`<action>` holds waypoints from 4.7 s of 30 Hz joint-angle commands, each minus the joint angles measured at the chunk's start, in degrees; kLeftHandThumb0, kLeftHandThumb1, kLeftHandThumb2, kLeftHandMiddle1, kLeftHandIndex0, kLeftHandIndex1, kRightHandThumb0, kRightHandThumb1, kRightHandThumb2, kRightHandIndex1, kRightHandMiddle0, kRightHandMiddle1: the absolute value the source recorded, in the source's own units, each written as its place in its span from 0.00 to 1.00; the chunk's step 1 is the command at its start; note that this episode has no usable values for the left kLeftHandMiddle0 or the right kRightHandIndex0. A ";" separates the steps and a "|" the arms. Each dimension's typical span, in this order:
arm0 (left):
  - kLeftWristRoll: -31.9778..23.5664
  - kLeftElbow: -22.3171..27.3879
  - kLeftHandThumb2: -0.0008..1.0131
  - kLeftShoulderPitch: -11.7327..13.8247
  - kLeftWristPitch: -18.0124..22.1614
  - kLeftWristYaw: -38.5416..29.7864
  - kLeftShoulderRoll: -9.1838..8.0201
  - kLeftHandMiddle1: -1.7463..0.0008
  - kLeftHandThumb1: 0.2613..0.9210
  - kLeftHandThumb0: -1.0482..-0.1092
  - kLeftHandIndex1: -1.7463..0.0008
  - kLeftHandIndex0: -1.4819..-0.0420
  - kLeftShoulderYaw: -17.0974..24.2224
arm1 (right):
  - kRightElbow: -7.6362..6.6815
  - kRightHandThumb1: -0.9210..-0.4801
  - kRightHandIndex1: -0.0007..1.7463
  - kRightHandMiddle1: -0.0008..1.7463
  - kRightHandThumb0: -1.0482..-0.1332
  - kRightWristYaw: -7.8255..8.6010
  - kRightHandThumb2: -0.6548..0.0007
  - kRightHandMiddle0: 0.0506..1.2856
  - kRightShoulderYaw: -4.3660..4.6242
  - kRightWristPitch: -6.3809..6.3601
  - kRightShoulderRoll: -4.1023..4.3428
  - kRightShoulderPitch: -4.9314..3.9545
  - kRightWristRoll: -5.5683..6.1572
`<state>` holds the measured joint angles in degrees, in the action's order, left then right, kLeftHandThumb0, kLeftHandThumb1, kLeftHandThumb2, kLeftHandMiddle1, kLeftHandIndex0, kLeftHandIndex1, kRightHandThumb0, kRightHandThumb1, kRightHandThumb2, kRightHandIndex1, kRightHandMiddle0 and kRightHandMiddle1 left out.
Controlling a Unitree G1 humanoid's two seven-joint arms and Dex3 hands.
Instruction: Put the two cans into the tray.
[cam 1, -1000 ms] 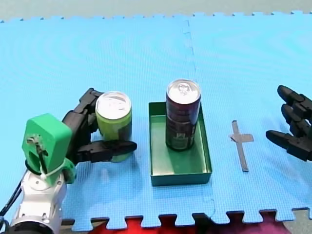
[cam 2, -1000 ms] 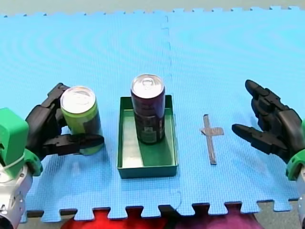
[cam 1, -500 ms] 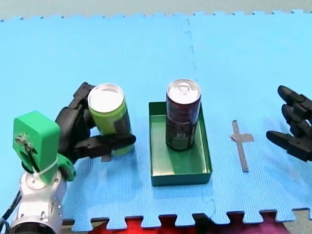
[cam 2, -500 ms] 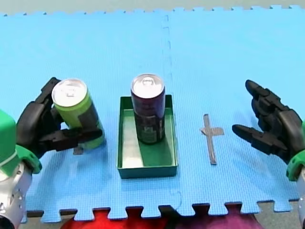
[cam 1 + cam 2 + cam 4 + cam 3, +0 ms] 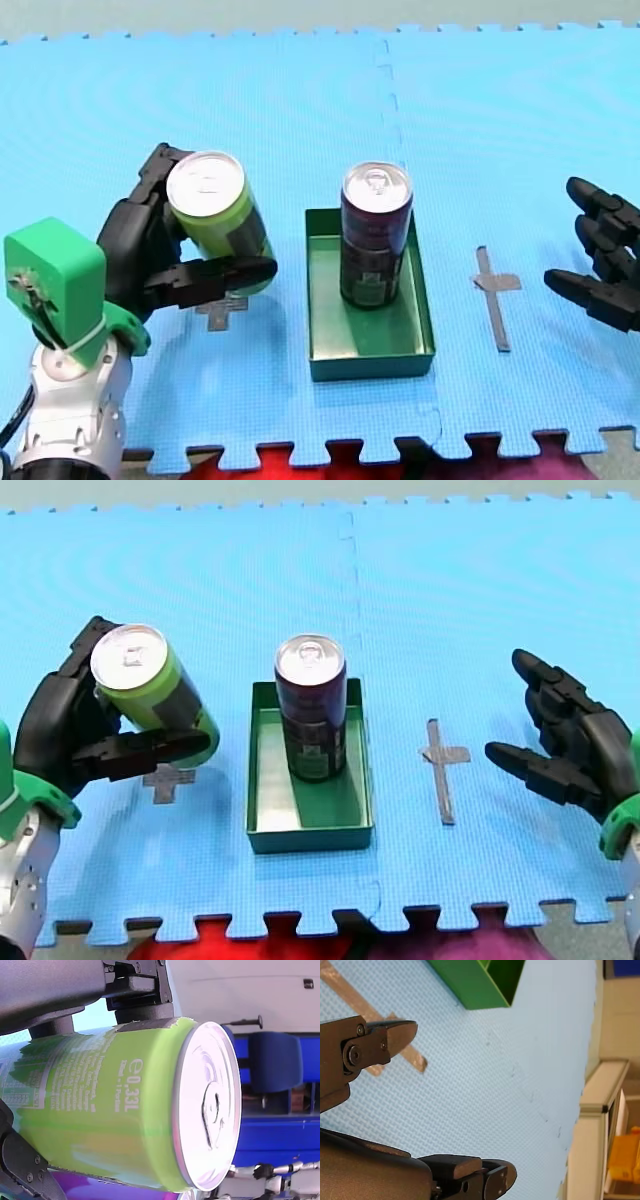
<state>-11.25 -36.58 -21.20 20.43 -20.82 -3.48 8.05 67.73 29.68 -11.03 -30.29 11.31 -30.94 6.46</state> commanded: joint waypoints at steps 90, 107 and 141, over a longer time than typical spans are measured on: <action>0.96 26.97 0.08 4.44 -20.14 -3.48 -0.35 0.00 1.00 0.43 0.16 0.83 -10.90 | -1.89 0.00 0.01 0.00 0.00 -3.56 0.89 0.16 1.88 1.41 -0.94 0.95 -1.07; 1.14 24.68 0.09 3.10 -20.25 -3.22 1.62 0.00 1.00 0.41 0.16 0.82 -11.62 | -2.74 0.00 0.00 0.00 0.00 -3.95 0.88 0.16 1.98 1.21 -0.96 1.54 -1.00; 2.26 33.89 0.12 8.78 -23.24 -2.71 1.36 0.00 1.00 0.39 0.12 0.83 -14.16 | -4.03 0.00 0.00 0.00 0.00 -5.80 0.86 0.16 2.60 1.49 -0.83 1.95 -1.64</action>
<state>-9.15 -4.08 -12.89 -2.62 -23.77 -1.67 -5.98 63.97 24.09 -8.45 -28.88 10.17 -29.10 4.86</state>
